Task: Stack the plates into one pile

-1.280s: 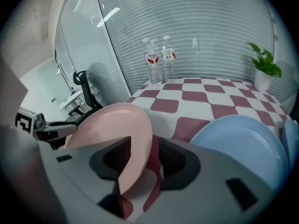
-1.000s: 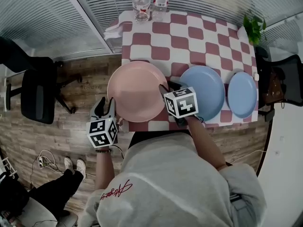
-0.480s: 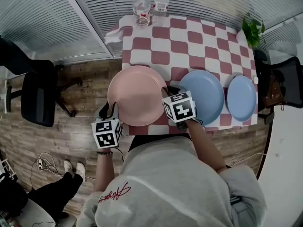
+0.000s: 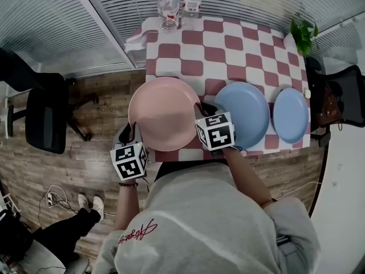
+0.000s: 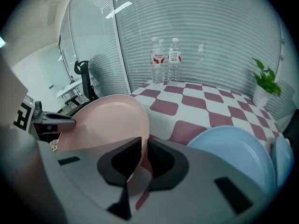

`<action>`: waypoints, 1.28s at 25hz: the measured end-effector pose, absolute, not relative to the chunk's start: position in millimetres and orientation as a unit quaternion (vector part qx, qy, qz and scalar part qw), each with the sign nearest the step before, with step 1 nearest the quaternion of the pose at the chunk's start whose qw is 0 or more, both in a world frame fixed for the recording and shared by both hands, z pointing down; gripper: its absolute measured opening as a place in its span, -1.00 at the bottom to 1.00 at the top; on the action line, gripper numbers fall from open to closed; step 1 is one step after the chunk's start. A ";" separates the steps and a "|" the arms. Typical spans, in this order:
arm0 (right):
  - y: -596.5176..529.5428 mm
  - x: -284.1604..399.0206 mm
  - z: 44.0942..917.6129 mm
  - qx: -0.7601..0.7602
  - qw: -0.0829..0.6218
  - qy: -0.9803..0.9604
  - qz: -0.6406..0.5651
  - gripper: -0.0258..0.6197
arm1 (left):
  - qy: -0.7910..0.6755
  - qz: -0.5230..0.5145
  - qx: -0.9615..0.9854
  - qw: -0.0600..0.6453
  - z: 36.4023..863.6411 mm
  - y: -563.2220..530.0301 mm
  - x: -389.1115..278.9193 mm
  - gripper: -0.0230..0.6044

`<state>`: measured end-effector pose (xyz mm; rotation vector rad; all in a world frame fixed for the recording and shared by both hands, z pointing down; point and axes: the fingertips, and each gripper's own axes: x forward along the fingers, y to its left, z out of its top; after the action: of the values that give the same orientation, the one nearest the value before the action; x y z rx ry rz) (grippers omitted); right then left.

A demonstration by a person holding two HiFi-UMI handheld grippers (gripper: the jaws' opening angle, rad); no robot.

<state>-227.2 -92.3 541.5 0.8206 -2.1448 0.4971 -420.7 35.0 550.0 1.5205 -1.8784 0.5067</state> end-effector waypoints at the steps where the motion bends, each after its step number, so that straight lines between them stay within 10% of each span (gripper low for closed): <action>1: -92.7 -227.2 538.4 0.329 0.375 -0.844 0.199 -0.77 | -0.722 0.190 0.579 0.327 546.6 34.8 -421.6 -0.69; 32: -98.7 -187.9 473.7 0.412 0.257 -0.844 0.229 -0.81 | -0.700 0.168 0.639 0.271 477.9 -4.6 -404.1 -0.75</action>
<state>-187.9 -98.7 473.7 1.1172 -2.2888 0.6202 -404.1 -4.6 477.9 1.7206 -1.8870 0.4514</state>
